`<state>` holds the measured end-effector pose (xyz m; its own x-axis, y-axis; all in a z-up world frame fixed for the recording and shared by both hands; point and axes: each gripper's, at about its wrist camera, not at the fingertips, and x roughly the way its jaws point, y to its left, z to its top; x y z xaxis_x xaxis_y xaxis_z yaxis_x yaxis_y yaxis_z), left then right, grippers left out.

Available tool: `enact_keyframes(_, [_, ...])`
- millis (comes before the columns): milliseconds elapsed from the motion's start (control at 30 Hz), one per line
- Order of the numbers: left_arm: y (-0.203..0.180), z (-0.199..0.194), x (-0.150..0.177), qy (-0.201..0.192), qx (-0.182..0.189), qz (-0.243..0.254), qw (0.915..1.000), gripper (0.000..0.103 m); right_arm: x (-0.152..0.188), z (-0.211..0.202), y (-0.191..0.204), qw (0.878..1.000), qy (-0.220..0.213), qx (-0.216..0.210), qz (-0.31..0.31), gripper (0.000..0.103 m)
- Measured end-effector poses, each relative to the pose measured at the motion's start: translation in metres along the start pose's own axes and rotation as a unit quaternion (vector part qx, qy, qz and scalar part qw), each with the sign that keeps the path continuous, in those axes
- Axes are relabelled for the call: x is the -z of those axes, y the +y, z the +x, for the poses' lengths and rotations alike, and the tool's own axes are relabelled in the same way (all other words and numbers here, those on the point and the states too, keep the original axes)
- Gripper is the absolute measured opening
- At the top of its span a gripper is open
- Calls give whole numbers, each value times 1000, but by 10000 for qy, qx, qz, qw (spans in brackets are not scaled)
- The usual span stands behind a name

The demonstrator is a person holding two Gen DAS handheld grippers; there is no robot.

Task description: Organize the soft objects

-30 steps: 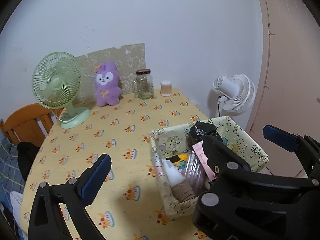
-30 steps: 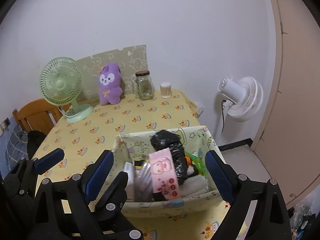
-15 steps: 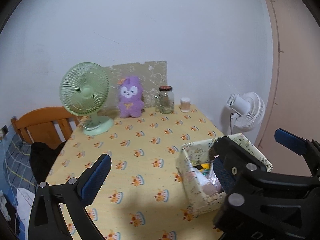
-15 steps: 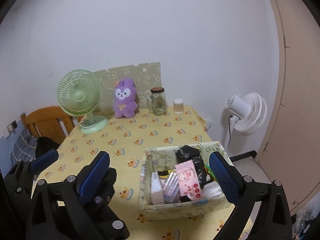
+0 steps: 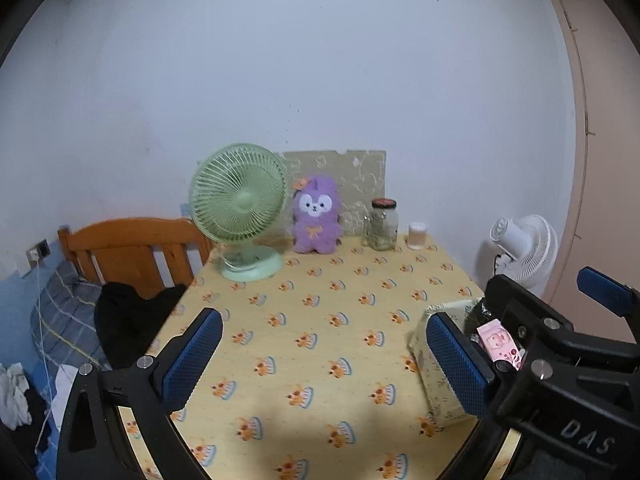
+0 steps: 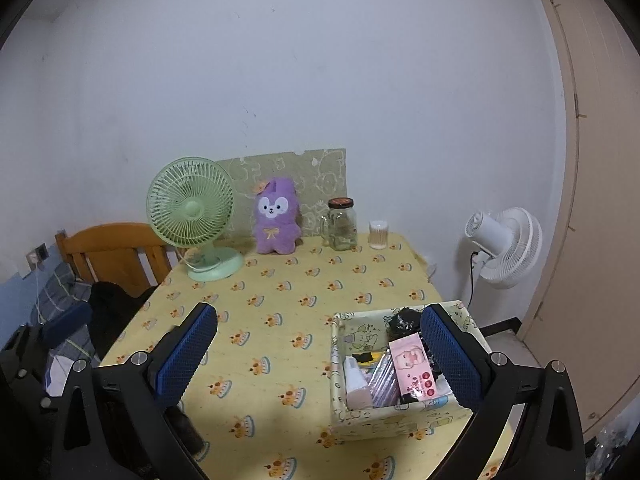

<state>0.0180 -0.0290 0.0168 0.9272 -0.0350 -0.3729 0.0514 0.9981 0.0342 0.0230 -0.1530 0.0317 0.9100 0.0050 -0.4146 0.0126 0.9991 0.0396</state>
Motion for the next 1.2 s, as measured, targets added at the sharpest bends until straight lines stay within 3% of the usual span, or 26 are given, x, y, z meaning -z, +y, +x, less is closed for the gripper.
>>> enact_keyframes(267, [17, -12, 2, -59, 59, -51, 10000, 103, 3, -15, 7, 9999, -132, 49, 37, 103])
enact_keyframes(1200, [20, -22, 8, -100, -80, -154, 9998, 103, 6, -28, 12, 9998, -177, -80, -35, 103])
